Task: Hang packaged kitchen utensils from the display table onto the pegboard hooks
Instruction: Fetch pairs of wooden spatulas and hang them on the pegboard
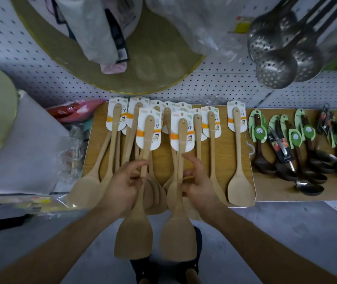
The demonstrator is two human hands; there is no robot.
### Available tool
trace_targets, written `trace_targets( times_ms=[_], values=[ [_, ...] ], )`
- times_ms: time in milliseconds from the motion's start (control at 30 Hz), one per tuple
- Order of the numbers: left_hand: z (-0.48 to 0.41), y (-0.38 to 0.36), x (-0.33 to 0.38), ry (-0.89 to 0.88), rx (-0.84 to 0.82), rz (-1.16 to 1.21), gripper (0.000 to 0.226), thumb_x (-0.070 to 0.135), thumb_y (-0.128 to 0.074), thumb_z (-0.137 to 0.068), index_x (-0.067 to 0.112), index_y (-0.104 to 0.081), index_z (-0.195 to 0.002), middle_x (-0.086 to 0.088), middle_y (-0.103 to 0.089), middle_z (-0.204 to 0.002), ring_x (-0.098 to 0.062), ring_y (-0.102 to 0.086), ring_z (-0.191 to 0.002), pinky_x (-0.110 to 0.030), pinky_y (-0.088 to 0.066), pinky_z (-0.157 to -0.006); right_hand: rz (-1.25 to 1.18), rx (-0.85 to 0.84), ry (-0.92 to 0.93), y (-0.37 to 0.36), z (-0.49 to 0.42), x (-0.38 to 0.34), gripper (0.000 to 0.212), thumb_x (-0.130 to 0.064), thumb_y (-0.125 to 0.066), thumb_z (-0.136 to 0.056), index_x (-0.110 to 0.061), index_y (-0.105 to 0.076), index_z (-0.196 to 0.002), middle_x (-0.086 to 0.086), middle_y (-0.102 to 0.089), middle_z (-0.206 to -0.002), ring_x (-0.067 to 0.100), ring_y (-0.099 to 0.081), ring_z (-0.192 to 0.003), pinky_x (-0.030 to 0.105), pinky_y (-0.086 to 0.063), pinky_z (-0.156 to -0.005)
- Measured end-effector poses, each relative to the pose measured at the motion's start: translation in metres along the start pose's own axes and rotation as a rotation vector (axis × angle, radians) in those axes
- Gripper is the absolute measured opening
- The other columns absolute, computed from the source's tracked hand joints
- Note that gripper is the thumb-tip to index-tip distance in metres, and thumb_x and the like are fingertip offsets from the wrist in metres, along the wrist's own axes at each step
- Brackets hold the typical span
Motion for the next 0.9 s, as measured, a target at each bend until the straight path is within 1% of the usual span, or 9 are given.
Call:
trace_targets(
  times_ms=[167, 267, 367, 433, 633, 700, 767, 800, 900],
  values=[
    [0.026, 0.007, 0.013, -0.006, -0.014, -0.003, 0.06, -0.005, -0.068, -0.098, 0.041, -0.064, -0.136, 0.011, -0.062, -0.129, 0.003, -0.064, -0.102, -0.011, -0.05, -0.086, -0.025, -0.017, 0.071, -0.002, 0.04, -0.013, 0.093, 0.025, -0.054, -0.09, -0.041, -0.044, -0.154, 0.026, -0.062, -0.102, 0.02, -0.067, -0.083, 0.04, -0.062, -0.081],
    [0.033, 0.007, 0.033, -0.039, -0.047, -0.004, 0.063, -0.008, -0.067, -0.097, 0.041, -0.065, -0.135, 0.011, -0.063, -0.124, 0.0, -0.064, -0.103, -0.011, -0.05, -0.085, 0.003, 0.03, 0.117, 0.005, 0.06, -0.026, 0.098, 0.025, -0.054, -0.086, -0.042, -0.043, -0.155, 0.015, -0.059, -0.094, 0.007, -0.063, -0.076, 0.025, -0.056, -0.074],
    [0.038, 0.006, 0.059, -0.082, -0.109, -0.015, 0.064, -0.008, -0.065, -0.099, 0.043, -0.064, -0.137, 0.013, -0.062, -0.123, -0.001, -0.062, -0.105, -0.015, -0.05, -0.089, 0.009, 0.084, 0.141, 0.016, 0.079, -0.041, 0.101, 0.025, -0.056, -0.083, -0.044, -0.043, -0.155, 0.02, -0.059, -0.1, 0.01, -0.061, -0.077, 0.023, -0.053, -0.072],
    [0.041, 0.004, 0.076, -0.1, -0.15, -0.03, 0.064, -0.007, -0.065, -0.099, 0.043, -0.063, -0.139, 0.013, -0.063, -0.123, -0.001, -0.061, -0.107, -0.015, -0.05, -0.09, 0.014, 0.132, 0.148, 0.024, 0.094, -0.051, 0.101, 0.025, -0.057, -0.083, -0.046, -0.042, -0.153, 0.023, -0.058, -0.104, 0.015, -0.06, -0.079, 0.026, -0.052, -0.072],
    [0.051, -0.013, 0.119, -0.146, -0.307, -0.042, 0.069, -0.01, -0.067, -0.097, 0.043, -0.06, -0.141, 0.008, -0.066, -0.121, -0.001, -0.064, -0.101, -0.008, -0.048, -0.081, -0.004, 0.23, 0.112, 0.053, 0.143, -0.067, 0.1, 0.027, -0.054, -0.082, -0.043, -0.04, -0.152, 0.029, -0.056, -0.107, 0.025, -0.055, -0.083, 0.033, -0.052, -0.074],
    [0.053, -0.026, 0.134, -0.157, -0.384, -0.065, 0.074, -0.009, -0.068, -0.097, 0.046, -0.056, -0.144, 0.007, -0.064, -0.125, -0.002, -0.064, -0.099, -0.01, -0.048, -0.084, -0.002, 0.274, 0.112, 0.066, 0.163, -0.067, 0.098, 0.025, -0.057, -0.084, -0.042, -0.038, -0.153, 0.023, -0.059, -0.104, 0.027, -0.057, -0.086, 0.034, -0.052, -0.078],
    [0.054, -0.041, 0.148, -0.17, -0.442, -0.082, 0.076, -0.009, -0.069, -0.096, 0.047, -0.056, -0.145, 0.004, -0.063, -0.125, -0.003, -0.063, -0.095, -0.013, -0.049, -0.085, 0.016, 0.304, 0.103, 0.077, 0.182, -0.066, 0.092, 0.019, -0.063, -0.092, -0.046, -0.036, -0.152, 0.004, -0.063, -0.109, 0.026, -0.065, -0.095, 0.031, -0.055, -0.084],
    [0.053, -0.049, 0.155, -0.181, -0.468, -0.092, 0.077, -0.009, -0.07, -0.095, 0.05, -0.058, -0.143, 0.006, -0.064, -0.124, -0.003, -0.063, -0.094, -0.013, -0.05, -0.084, 0.003, 0.326, 0.088, 0.084, 0.19, -0.066, 0.09, 0.015, -0.064, -0.095, -0.049, -0.036, -0.151, 0.0, -0.063, -0.112, 0.026, -0.066, -0.099, 0.029, -0.056, -0.086],
    [0.051, -0.079, 0.18, -0.241, -0.554, -0.119, 0.084, -0.003, -0.072, -0.095, 0.067, -0.057, -0.138, 0.018, -0.068, -0.114, -0.004, -0.065, -0.096, -0.018, -0.053, -0.088, -0.059, 0.426, 0.081, 0.116, 0.213, -0.066, 0.09, 0.018, -0.063, -0.091, -0.044, -0.041, -0.151, 0.008, -0.058, -0.101, 0.022, -0.058, -0.084, 0.026, -0.055, -0.079]
  ],
)
Point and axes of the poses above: each hand's wrist, its own z-axis away from the middle knuckle, its own y-axis out of the back of the hand, x = y × z, the point moved 4 cm from there along -z, towards the middle knuckle
